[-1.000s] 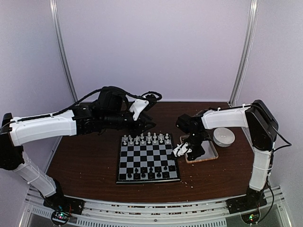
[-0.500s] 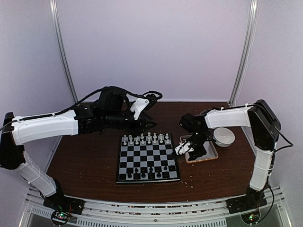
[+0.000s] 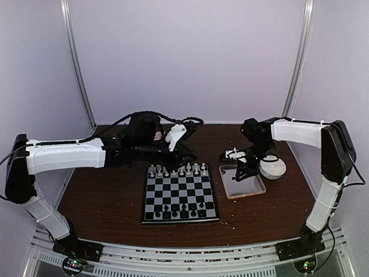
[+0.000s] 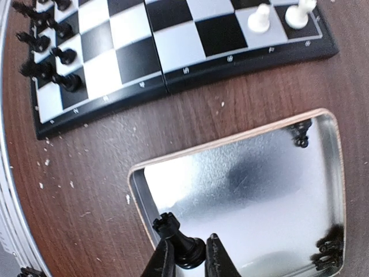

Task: Set up the chess pieces on the board
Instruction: Pick up the rook from the storage box, then pass from the right arm to the left

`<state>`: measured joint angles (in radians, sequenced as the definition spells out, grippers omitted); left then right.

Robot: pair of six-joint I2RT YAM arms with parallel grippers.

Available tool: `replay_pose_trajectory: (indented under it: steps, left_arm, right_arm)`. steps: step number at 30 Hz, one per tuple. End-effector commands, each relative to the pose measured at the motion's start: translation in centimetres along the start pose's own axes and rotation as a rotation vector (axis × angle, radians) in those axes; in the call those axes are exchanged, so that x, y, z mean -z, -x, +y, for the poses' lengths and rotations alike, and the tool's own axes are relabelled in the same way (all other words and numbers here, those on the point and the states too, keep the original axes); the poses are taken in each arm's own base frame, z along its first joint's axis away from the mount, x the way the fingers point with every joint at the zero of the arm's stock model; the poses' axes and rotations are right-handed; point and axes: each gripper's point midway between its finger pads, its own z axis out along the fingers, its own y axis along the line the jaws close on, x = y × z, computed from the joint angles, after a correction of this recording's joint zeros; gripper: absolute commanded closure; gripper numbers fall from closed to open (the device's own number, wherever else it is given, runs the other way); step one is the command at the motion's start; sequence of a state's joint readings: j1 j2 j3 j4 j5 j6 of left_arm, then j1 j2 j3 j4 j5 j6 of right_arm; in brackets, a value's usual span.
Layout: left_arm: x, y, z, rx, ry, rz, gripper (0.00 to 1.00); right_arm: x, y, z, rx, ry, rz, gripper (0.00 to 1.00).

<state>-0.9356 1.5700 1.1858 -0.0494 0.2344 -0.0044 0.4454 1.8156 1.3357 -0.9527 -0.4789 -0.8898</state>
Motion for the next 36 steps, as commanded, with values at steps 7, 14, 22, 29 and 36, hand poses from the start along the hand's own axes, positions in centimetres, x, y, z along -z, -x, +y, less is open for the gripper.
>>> replay_pose_trajectory:
  steps: [7, 14, 22, 29, 36]
  left_arm:
    - [-3.3, -0.4, -3.6, 0.064, -0.263, -0.104, 0.74]
    - [-4.6, 0.7, -4.5, 0.050, -0.278, -0.164, 0.67]
    - [-6.4, 1.6, -5.9, 0.007, -0.328, -0.166, 0.63]
    - [-7.4, 1.4, -5.8, 0.007, -0.336, -0.142, 0.61]
    - [-7.7, 1.6, -5.9, 0.008, -0.349, -0.143, 0.64]
  right_arm:
    - [6.5, 6.9, 3.8, -0.164, 0.173, -0.329, 0.84]
    - [8.3, 9.1, 5.2, -0.208, 0.263, -0.441, 0.83]
    - [8.3, 9.2, 6.9, -0.160, 0.302, -0.442, 0.83]
    - [8.4, 9.5, 8.0, -0.115, 0.300, -0.434, 0.82]
    - [8.0, 9.5, 9.0, -0.076, 0.312, -0.410, 0.82]
